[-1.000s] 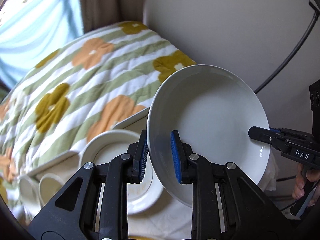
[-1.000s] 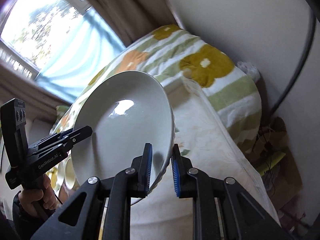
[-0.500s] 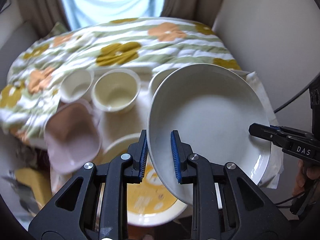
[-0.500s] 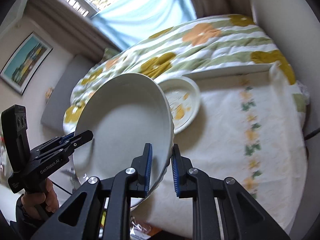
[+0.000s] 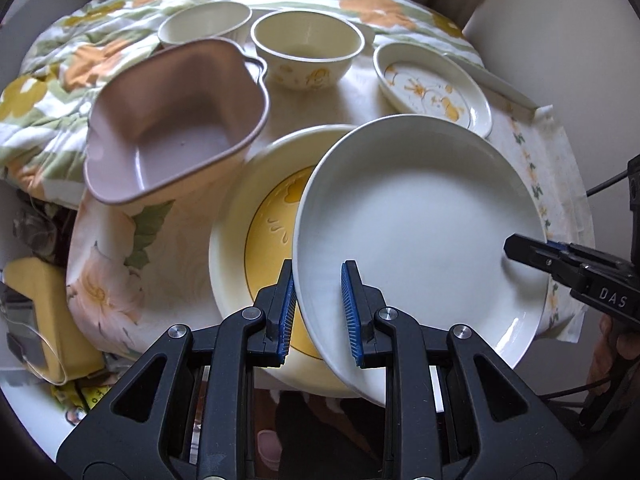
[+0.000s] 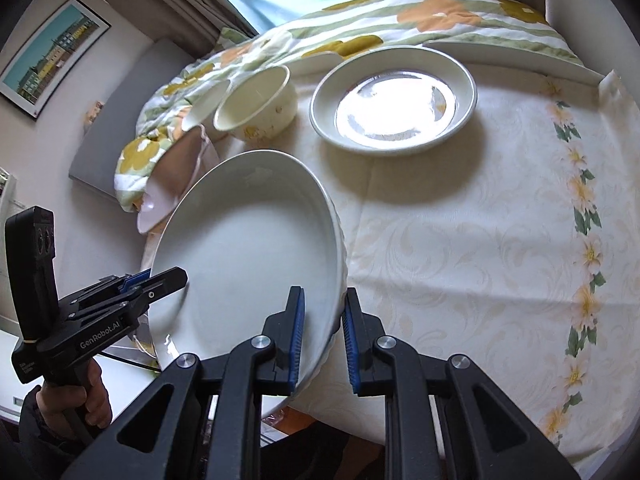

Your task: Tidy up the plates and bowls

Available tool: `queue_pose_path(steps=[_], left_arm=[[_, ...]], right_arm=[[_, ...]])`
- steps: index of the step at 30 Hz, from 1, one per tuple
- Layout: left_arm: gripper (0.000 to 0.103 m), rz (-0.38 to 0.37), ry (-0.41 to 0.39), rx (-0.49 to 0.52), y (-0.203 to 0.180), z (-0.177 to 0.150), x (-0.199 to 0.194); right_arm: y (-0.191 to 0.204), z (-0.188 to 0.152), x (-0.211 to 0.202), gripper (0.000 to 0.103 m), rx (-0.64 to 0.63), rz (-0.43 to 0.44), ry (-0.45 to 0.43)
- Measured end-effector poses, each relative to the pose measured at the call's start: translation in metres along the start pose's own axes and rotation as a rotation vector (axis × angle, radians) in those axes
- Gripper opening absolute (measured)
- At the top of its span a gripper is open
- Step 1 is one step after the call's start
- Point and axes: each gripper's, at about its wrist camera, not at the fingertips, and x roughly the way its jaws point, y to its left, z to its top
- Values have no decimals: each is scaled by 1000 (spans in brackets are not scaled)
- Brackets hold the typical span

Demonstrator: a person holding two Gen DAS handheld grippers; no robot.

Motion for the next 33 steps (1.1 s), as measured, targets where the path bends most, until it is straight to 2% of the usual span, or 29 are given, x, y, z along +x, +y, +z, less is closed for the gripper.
queue_pose_path(steps=[5, 15, 23, 33], left_arm=[[20, -6, 17, 16, 4, 1, 16], [20, 49, 26, 81, 5, 7, 31], [20, 160, 7, 177, -11, 6, 32], [20, 247, -8, 218, -9, 4, 29]], right_arm=[[2, 6, 9, 17, -6, -43, 10], [10, 4, 13, 17, -57, -109, 2], [22, 5, 21, 17, -120, -181, 3], [34, 3, 34, 17, -163, -232, 23]])
